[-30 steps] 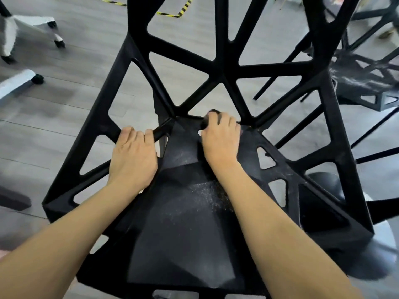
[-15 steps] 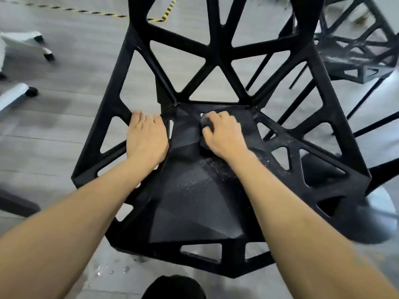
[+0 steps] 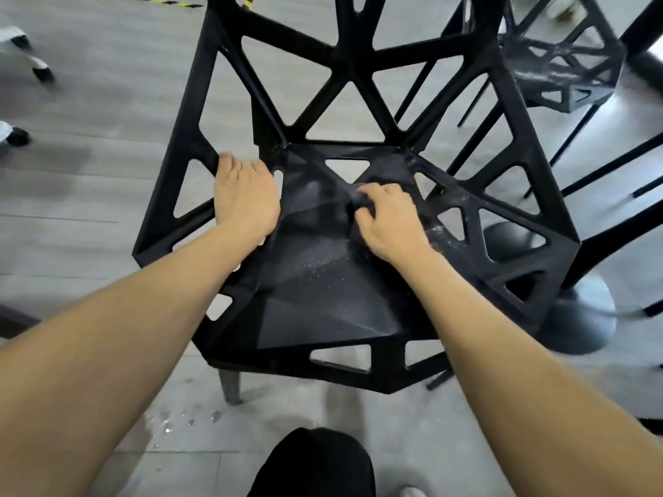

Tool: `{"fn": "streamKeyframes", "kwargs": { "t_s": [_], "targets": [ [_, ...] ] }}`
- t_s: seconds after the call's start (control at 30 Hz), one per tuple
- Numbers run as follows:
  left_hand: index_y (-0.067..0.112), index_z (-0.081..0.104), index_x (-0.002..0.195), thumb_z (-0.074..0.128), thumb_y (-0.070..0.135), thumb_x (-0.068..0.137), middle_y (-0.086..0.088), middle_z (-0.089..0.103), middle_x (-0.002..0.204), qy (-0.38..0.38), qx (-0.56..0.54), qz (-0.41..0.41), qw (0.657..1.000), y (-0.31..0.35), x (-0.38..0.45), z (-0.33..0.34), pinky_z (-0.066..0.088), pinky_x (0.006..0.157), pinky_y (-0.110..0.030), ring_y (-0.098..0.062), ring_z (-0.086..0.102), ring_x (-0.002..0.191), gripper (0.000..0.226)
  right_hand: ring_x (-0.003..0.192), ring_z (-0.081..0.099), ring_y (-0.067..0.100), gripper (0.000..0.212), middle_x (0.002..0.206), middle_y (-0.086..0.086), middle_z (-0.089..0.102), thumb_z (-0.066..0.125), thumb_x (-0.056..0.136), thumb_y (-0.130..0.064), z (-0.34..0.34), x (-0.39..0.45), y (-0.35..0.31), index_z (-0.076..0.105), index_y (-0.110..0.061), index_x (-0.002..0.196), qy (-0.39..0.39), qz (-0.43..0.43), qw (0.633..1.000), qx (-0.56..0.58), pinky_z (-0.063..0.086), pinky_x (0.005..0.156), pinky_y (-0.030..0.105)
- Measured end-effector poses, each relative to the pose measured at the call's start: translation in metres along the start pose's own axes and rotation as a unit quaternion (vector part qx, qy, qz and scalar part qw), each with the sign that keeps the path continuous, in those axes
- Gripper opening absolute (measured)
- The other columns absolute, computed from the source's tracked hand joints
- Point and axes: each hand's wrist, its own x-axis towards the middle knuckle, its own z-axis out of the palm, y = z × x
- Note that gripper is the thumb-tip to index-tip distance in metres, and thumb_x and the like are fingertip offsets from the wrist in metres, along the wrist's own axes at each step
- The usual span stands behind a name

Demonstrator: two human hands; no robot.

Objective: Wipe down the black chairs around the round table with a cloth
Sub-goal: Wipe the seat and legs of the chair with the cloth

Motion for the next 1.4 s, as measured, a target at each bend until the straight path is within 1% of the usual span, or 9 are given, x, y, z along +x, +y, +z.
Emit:
{"fn": "streamKeyframes", "kwargs": {
  "t_s": [0.17, 0.47, 0.63, 0.73, 0.8, 0.87, 1.0, 1.17, 1.4],
  "targets": [
    [-0.002, 0.059, 0.104, 0.029, 0.020, 0.100, -0.021, 0.067, 0.098, -0.005, 0.003, 0.005, 1.000, -0.003, 0.000, 0.002, 0.028, 0.108, -0.042, -0.036, 0.060, 0.099, 0.037, 0.105, 0.055, 0.036, 0.039, 0.122, 0.010, 0.059, 0.057, 0.090, -0.028, 0.022, -0.050, -0.083, 0.063, -0.023, 0.128, -0.035, -0.090, 0.994, 0.050, 0.045, 0.091, 0.046],
    [0.002, 0.058, 0.114, 0.046, 0.018, 0.098, -0.019, 0.062, 0.115, -0.040, 0.008, 0.053, 0.998, -0.005, -0.005, -0.011, 0.030, 0.107, -0.043, -0.038, 0.055, 0.111, 0.026, 0.117, 0.048, 0.046, 0.039, 0.131, 0.022, 0.053, 0.053, 0.095, -0.025, -0.048, -0.042, 0.052, 0.058, -0.017, 0.133, 0.067, 0.099, 0.990, -0.080, 0.039, 0.100, 0.047],
    [0.011, 0.051, 0.135, 0.052, 0.012, 0.088, -0.020, 0.035, 0.154, 0.088, -0.045, 0.104, 0.990, -0.037, -0.054, -0.032, 0.013, 0.122, -0.051, -0.043, 0.033, 0.139, 0.047, 0.119, 0.047, 0.046, 0.039, 0.134, 0.021, 0.052, 0.050, 0.097, -0.027, -0.045, -0.040, 0.045, 0.058, -0.020, 0.134, 0.058, 0.100, 0.991, -0.073, 0.037, 0.104, 0.047],
    [0.010, 0.033, 0.152, 0.043, 0.014, 0.096, -0.019, 0.028, 0.159, 0.180, -0.134, -0.036, 0.974, -0.079, -0.114, -0.034, 0.014, 0.122, -0.046, -0.040, 0.026, 0.145, 0.058, 0.118, 0.049, 0.046, 0.038, 0.131, 0.021, 0.054, 0.051, 0.096, -0.029, -0.046, -0.041, 0.041, 0.060, -0.020, 0.132, 0.061, 0.112, 0.989, -0.069, 0.037, 0.103, 0.048],
    [0.006, 0.024, 0.156, 0.035, 0.016, 0.104, -0.017, 0.030, 0.160, 0.148, -0.312, -0.135, 0.929, -0.096, -0.140, -0.023, 0.020, 0.118, -0.036, -0.035, 0.032, 0.144, 0.054, 0.115, 0.051, 0.046, 0.038, 0.127, 0.020, 0.058, 0.049, 0.093, -0.033, -0.038, -0.041, 0.022, 0.063, -0.021, 0.127, 0.054, 0.115, 0.991, -0.049, 0.040, 0.100, 0.049],
    [0.015, 0.039, 0.150, 0.031, 0.020, 0.109, -0.007, 0.055, 0.144, 0.062, -0.492, -0.168, 0.852, -0.095, -0.147, -0.014, 0.035, 0.112, -0.032, -0.024, 0.051, 0.133, 0.042, 0.112, 0.055, 0.044, 0.037, 0.122, 0.019, 0.060, 0.050, 0.091, -0.033, -0.021, -0.046, -0.016, 0.063, -0.022, 0.124, 0.019, 0.077, 0.997, -0.008, 0.045, 0.098, 0.049],
    [0.037, 0.054, 0.107, 0.029, 0.019, 0.108, 0.015, 0.074, 0.087, 0.065, -0.627, -0.214, 0.746, -0.084, -0.142, -0.005, 0.058, 0.089, -0.052, -0.017, 0.075, 0.093, 0.032, 0.108, 0.054, 0.040, 0.034, 0.122, 0.016, 0.058, 0.054, 0.093, -0.029, 0.026, -0.080, -0.132, 0.061, -0.021, 0.125, -0.019, -0.030, 0.996, 0.087, 0.045, 0.095, 0.047],
    [0.022, 0.051, 0.128, 0.029, 0.022, 0.108, 0.015, 0.070, 0.091, 0.099, -0.584, -0.212, 0.777, -0.080, -0.145, -0.005, 0.059, 0.080, -0.046, -0.014, 0.076, 0.080, 0.030, 0.107, 0.050, 0.035, 0.037, 0.126, 0.012, 0.053, 0.056, 0.094, -0.029, 0.031, -0.108, -0.156, 0.058, -0.021, 0.130, 0.016, -0.038, 0.996, 0.074, 0.042, 0.093, 0.044],
    [0.026, 0.046, 0.126, 0.024, 0.030, 0.105, -0.006, 0.069, 0.107, 0.140, -0.516, -0.259, 0.804, -0.073, -0.139, 0.013, 0.046, 0.082, -0.039, -0.025, 0.063, 0.096, 0.031, 0.111, 0.051, 0.040, 0.031, 0.124, 0.014, 0.057, 0.054, 0.092, -0.027, -0.034, -0.104, -0.016, 0.063, -0.024, 0.121, 0.094, 0.111, 0.988, -0.043, 0.040, 0.095, 0.045]
  ]
}}
